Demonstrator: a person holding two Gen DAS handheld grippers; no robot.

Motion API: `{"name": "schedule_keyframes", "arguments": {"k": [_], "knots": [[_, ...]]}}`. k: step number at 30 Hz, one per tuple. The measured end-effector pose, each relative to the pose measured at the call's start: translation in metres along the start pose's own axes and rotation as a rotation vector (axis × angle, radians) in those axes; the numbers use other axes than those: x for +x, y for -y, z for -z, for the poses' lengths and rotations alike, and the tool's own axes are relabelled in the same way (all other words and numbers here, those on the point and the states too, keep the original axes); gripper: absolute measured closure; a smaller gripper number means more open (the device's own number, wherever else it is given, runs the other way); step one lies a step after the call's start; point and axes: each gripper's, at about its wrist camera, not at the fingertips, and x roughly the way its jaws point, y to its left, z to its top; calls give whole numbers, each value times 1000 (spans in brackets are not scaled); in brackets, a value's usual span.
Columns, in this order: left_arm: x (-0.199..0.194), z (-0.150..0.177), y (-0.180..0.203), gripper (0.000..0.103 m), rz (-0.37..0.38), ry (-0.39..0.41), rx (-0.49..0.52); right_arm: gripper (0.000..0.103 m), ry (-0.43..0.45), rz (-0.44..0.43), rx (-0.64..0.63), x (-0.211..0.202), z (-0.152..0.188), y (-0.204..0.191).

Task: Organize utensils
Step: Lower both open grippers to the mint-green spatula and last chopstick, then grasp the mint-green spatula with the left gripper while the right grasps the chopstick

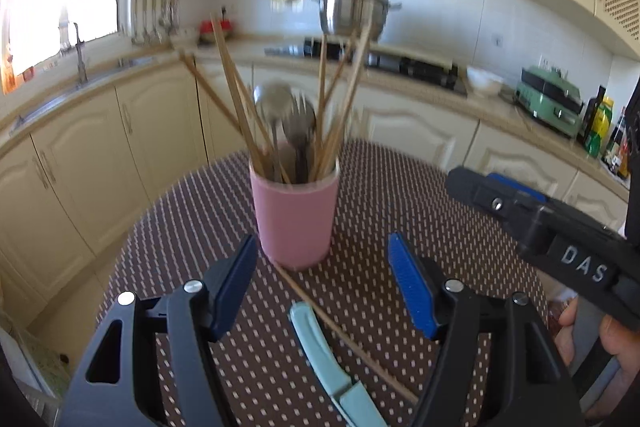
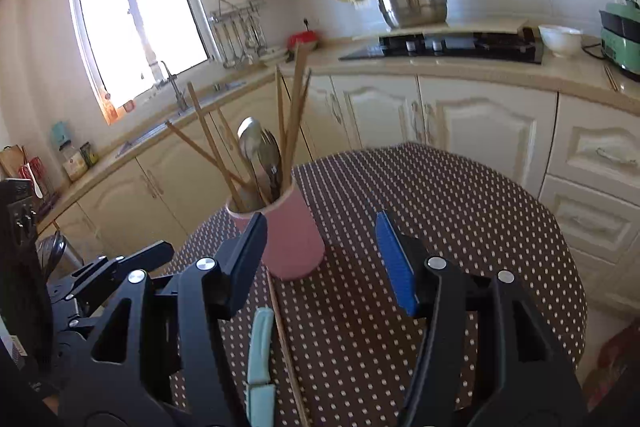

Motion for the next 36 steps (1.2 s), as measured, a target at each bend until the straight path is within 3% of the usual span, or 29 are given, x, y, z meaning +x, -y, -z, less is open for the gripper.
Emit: {"name": "schedule_keyframes", "arguments": {"k": [8,14,16,19,23,25,29,36], "knots": [[42,34,-7,36,35,-279,-49,44,-162,30,-6,20,36,14],[64,50,-13,36,21,-386,-91,43,-255,27,-4,33,52,20],[68,54,-14,38,14,-394,-97,43,-273,25,-8,35,56,21],[76,58,-14,56,13,-417,-98,42,-296,21,-16,38,61,22],[82,62,-5,65,26,-389,-78,42,-323,18,-26,43,64,20],[84,61,-5,79,33,-376,-68,42,-335,29,-43,46,66,17],[84,60,-8,80,36,-359,-95,42,-369,39,-65,57,66,11],[52,61,-38,80,10,-307,-123,42,-465,41,-134,83,65,-12]]}}
